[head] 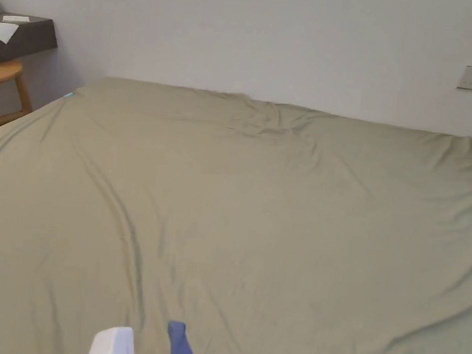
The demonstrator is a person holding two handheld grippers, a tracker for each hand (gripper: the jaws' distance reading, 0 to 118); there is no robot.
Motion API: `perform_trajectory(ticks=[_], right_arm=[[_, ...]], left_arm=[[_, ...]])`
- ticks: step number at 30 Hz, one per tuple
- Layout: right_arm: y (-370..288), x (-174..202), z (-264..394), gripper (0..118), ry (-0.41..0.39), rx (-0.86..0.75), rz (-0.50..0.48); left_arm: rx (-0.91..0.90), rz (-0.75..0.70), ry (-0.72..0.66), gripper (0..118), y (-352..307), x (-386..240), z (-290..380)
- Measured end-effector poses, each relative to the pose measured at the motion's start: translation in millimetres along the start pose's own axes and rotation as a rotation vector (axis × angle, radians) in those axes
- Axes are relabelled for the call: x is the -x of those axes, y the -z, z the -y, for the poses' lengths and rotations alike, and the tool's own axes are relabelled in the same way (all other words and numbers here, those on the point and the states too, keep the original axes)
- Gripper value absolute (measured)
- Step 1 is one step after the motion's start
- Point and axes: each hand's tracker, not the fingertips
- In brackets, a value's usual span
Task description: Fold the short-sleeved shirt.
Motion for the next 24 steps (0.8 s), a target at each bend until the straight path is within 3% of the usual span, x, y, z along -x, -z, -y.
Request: perform_trajectory(ticks=[1, 3, 4, 5, 7, 11, 13, 14, 16, 18, 24], right_arm=[[-4, -4, 2, 2, 0.016, -0.008, 0.018], [-10, -16, 6, 2, 0.043, -0.019, 0.049], [-14, -21, 7, 2, 0.062, -0.022, 0.068], [-17, -25, 8, 2, 0.075, -0.024, 0.082], [-23, -30, 10, 2, 0.078, -0.026, 0.104], [-24, -36, 9, 2, 0.095, -0.029, 0.120], [-20, -35, 9, 2, 0.103, -0.032, 0.110], [-18, -33, 9, 2, 0.102, -0.032, 0.102], [-15, -25, 9, 2, 0.098, -0.024, 0.075], [-10, -21, 9, 2, 0.085, -0.005, 0.048], [-6, -16, 13, 2, 0.070, 0.012, 0.035]], left_arm=[[0.043, -0.036, 0.024, 15, 20, 1, 3], [0.090, -0.087, 0.045, 37, 50, 1, 7], [0.115, -0.118, 0.027, 41, 59, -1, 9], [0.138, -0.096, 0.012, 41, 61, -5, 13], [0.140, -0.009, 0.025, 55, 50, -14, 19], [0.008, 0.077, 0.047, 55, -6, -23, 17], [-0.090, 0.024, 0.026, 51, -26, -15, 14], [-0.123, -0.041, 0.018, 42, -31, -13, 16], [-0.161, -0.215, 0.028, 10, -27, -6, 16], [-0.098, -0.328, 0.041, 4, -6, 1, 20], [0.140, -0.035, -0.018, 4, 54, -17, 51]])
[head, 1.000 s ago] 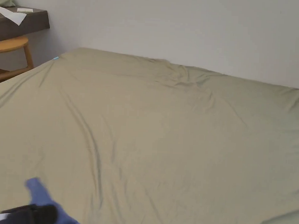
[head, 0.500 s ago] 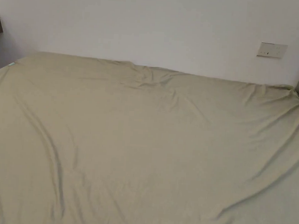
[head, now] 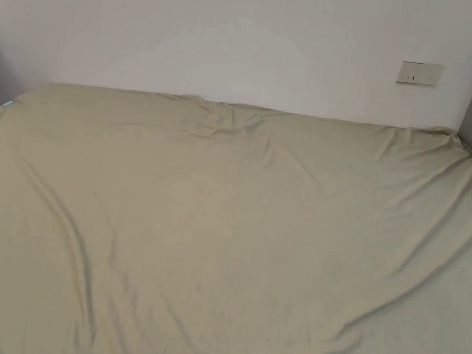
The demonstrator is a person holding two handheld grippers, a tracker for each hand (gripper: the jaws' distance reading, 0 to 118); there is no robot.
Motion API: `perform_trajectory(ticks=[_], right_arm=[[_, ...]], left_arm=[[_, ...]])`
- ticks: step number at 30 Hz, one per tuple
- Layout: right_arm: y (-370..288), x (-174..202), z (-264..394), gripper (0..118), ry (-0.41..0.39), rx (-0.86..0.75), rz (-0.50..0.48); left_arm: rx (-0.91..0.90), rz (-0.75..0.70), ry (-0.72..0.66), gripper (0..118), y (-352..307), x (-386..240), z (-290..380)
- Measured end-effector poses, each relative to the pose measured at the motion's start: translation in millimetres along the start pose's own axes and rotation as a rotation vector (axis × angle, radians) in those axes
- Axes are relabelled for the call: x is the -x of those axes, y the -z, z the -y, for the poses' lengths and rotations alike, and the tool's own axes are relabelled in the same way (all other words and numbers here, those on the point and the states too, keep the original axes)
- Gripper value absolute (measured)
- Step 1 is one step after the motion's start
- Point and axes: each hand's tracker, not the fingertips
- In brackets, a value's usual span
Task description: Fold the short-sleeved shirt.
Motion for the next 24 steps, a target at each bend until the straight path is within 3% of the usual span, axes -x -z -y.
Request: perform_trajectory(ticks=[3, 7, 9, 12, 13, 15, 16, 17, 18, 19, 21, 24], right_arm=[[0, -2, 0, 2, 0.000, 0.007, 0.015], [-3, 1, -2, 2, -0.006, 0.009, 0.033], [-3, 3, -5, 2, -0.007, 0.010, 0.020], [-1, 8, -9, 2, -0.029, 0.004, 0.013], [0, 10, -10, 2, -0.036, 0.006, 0.008], [4, 13, -11, 2, -0.045, 0.010, -0.003], [6, 15, -11, 2, -0.051, 0.017, -0.010], [9, 18, -11, 2, -0.058, 0.024, -0.014], [11, 21, -10, 2, -0.067, 0.032, -0.014], [12, 25, -10, 2, -0.077, 0.039, -0.014], [16, 31, -8, 2, -0.097, 0.057, -0.020], [22, 41, -5, 2, -0.106, 0.076, -0.032]], left_arm=[[0.050, -0.027, 0.086, 4, 34, -14, 9], [0.060, 0.038, -0.013, 4, 37, -23, 11], [0.007, 0.155, 0.031, 4, 11, -32, 11], [-0.139, 0.279, -0.026, 4, -49, -18, 3], [-0.197, 0.277, -0.040, 4, -68, -7, -1], [-0.335, 0.129, -0.037, 5, -103, 26, -10], [-0.405, 0.034, -0.029, 17, -116, 43, -13], [-0.450, -0.091, -0.049, 38, -122, 61, -16], [-0.472, -0.186, -0.073, 70, -126, 79, -22], [-0.404, -0.199, -0.112, 84, -127, 94, -26], [-0.266, -0.156, -0.165, 96, -122, 122, -35], [-0.126, -0.007, -0.244, 96, -88, 147, -36]])
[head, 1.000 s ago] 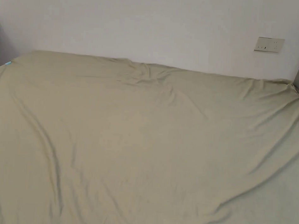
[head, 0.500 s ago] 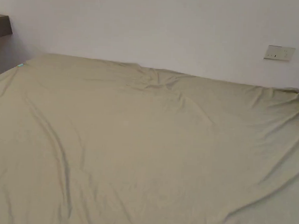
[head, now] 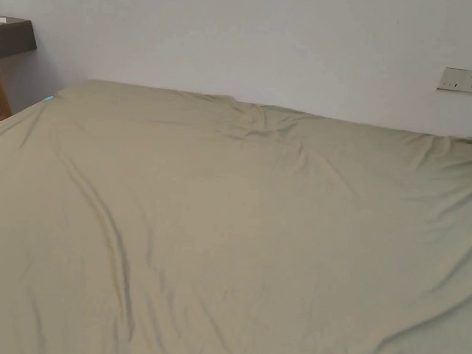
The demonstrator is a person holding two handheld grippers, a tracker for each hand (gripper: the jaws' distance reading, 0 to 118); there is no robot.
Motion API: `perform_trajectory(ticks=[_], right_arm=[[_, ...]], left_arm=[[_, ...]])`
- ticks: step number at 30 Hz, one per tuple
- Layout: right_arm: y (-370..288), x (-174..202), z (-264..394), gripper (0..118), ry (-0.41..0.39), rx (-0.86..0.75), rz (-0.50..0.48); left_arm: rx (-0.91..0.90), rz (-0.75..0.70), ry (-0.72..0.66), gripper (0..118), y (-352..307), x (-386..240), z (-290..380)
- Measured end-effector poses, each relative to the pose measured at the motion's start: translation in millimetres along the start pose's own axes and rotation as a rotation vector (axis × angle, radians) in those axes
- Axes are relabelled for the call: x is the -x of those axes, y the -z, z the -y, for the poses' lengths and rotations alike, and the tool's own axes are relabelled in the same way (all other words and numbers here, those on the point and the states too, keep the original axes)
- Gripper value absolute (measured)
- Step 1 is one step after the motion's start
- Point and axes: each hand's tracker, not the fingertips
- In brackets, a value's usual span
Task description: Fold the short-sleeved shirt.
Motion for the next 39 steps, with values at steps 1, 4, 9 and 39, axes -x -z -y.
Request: perform_trajectory(ticks=[1, 4, 9, 39], right_arm=[[2, 3, 0, 2, -0.001, 0.007, -0.002], [5, 8, 0, 2, -0.008, 0.027, -0.007], [5, 11, -3, 2, -0.047, 0.035, 0.014], [-21, -42, 17, 4, 0.105, -0.012, 0.043]], left_arm=[[0.015, 0.037, -0.014, 96, 10, 6, 2], [-0.020, 0.275, -0.022, 77, 17, 0, 0], [0.006, 0.150, -0.013, 23, 50, -15, 17], [0.201, 0.129, 0.405, 26, 131, -210, 90]])
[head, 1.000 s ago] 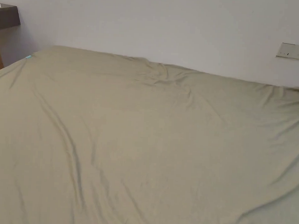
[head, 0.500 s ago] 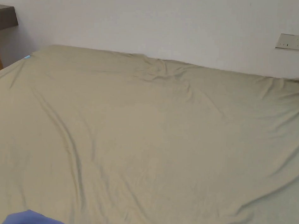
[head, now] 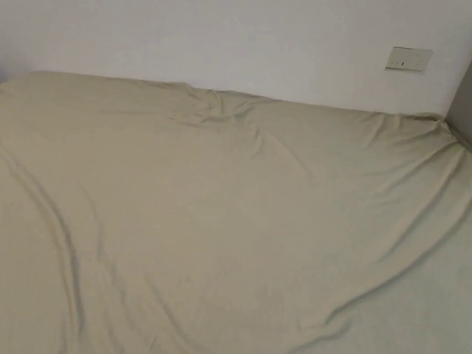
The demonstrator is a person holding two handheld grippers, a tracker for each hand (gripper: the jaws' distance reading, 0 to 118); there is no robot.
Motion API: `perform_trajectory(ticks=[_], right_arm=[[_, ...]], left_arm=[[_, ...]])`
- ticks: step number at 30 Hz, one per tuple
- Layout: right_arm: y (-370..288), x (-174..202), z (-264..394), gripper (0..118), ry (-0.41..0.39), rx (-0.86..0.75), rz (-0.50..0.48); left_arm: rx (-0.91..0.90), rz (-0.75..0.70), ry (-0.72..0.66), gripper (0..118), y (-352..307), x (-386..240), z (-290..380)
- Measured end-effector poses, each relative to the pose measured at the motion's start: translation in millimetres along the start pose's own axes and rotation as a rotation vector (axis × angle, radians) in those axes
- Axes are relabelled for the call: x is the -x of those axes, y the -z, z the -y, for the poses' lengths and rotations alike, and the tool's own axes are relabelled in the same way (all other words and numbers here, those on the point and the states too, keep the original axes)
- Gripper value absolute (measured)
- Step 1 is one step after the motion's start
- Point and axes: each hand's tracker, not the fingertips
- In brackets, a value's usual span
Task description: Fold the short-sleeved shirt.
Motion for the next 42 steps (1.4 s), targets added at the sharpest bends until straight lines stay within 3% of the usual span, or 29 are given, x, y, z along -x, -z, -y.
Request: perform_trajectory(ticks=[2, 4, 6, 8, 9, 10, 12, 14, 15, 20, 24, 26, 30, 35, 39, 42], right_arm=[[-5, -8, 2, 4, 0.020, -0.002, 0.008], [-10, -12, 3, 4, 0.033, -0.017, 0.018], [-12, -15, 4, 4, 0.051, -0.029, 0.021], [-10, -18, 3, 4, 0.060, -0.029, 0.017], [-8, -17, 3, 2, 0.061, -0.029, 0.017], [-6, -16, 2, 2, 0.059, -0.030, 0.020], [-2, -13, 1, 2, 0.041, -0.020, 0.013], [2, -8, 0, 2, 0.028, -0.009, -0.004], [4, -6, -1, 1, 0.021, -0.008, -0.015], [4, 3, 2, 1, 0.010, -0.013, -0.052], [2, 6, 5, 1, 0.007, -0.013, -0.067], [3, 8, 6, 1, 0.009, -0.014, -0.073], [12, 21, 1, 1, -0.009, -0.011, -0.136], [52, 58, -9, 1, -0.020, 0.056, -0.355], [110, 103, 5, 1, -0.056, 0.256, -0.524], [153, 128, 18, 1, -0.124, 0.368, -0.504]], left_arm=[[0.081, -0.078, -0.039, 39, 24, -2, 0], [0.058, -0.025, -0.077, 61, 14, -11, 6], [0.003, 0.130, -0.054, 63, -12, -18, 6], [-0.036, 0.165, -0.051, 63, -45, -20, 8], [-0.079, 0.168, -0.062, 60, -60, -16, 11], [-0.120, 0.147, -0.064, 47, -74, -12, 14], [-0.143, -0.037, -0.024, 3, -86, -12, 16], [-0.139, -0.202, 0.054, 3, -78, -12, 20], [-0.095, -0.211, 0.095, 3, -68, -12, 22], [0.084, 0.015, -0.039, 3, -6, -15, 32], [0.185, -0.061, 0.008, 3, 52, -21, 40], [0.210, -0.024, -0.028, 3, 62, -25, 43], [0.131, 0.153, 0.018, 3, 20, -50, 44], [-0.141, 0.167, 0.046, 3, -92, -29, 36], [-0.320, -0.050, -0.021, 3, -170, 21, 51], [-0.346, -0.133, -0.141, 3, -195, 56, 61]])
